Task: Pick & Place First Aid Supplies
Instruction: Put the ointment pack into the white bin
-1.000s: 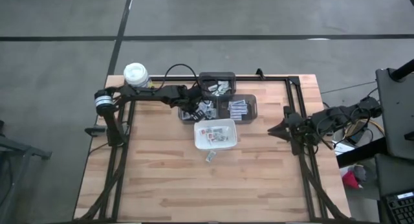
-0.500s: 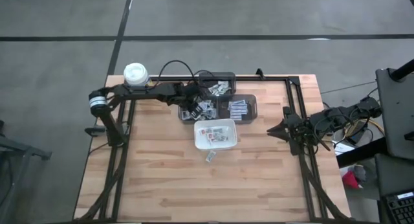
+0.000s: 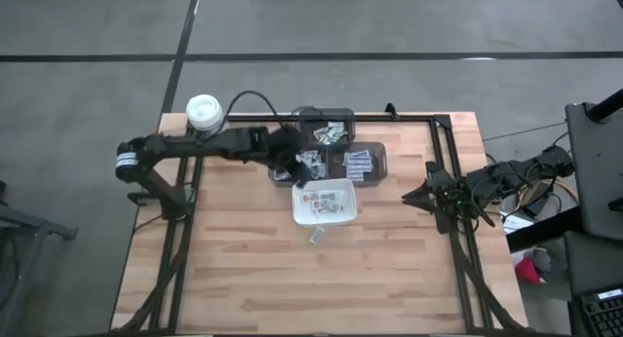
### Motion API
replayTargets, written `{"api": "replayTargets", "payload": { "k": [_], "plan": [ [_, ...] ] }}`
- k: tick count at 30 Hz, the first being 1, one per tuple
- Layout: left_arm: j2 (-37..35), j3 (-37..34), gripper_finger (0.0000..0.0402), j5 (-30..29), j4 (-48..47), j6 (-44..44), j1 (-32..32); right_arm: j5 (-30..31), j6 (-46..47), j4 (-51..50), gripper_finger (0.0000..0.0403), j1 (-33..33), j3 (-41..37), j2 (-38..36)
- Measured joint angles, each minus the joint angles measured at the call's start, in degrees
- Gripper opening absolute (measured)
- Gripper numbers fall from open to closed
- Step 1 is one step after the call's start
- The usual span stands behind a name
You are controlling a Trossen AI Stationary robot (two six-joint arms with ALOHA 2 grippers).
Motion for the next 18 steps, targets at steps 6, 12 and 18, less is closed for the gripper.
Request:
{"api": "replayTargets", "payload": {
  "k": [6, 12, 18],
  "plan": [
    [-0.39, 2.09, 0.0181, 0.19, 0.2, -5.78, -10.86, 0.0, -0.04, -0.19, 0.0052, 0.0, 0.0, 0.0],
    [-0.39, 2.48, 0.0181, -2.22, 1.96, -14.59, -20.35, 0.01, -0.19, -0.19, 0.0052, 0.0, 0.0, 0.0],
    [-0.28, 2.41, 0.0181, -3.17, 2.2, -16.94, -26.42, 0.11, 0.0, -0.14, 0.0052, 0.0, 0.0, -0.32]
  ]
}}
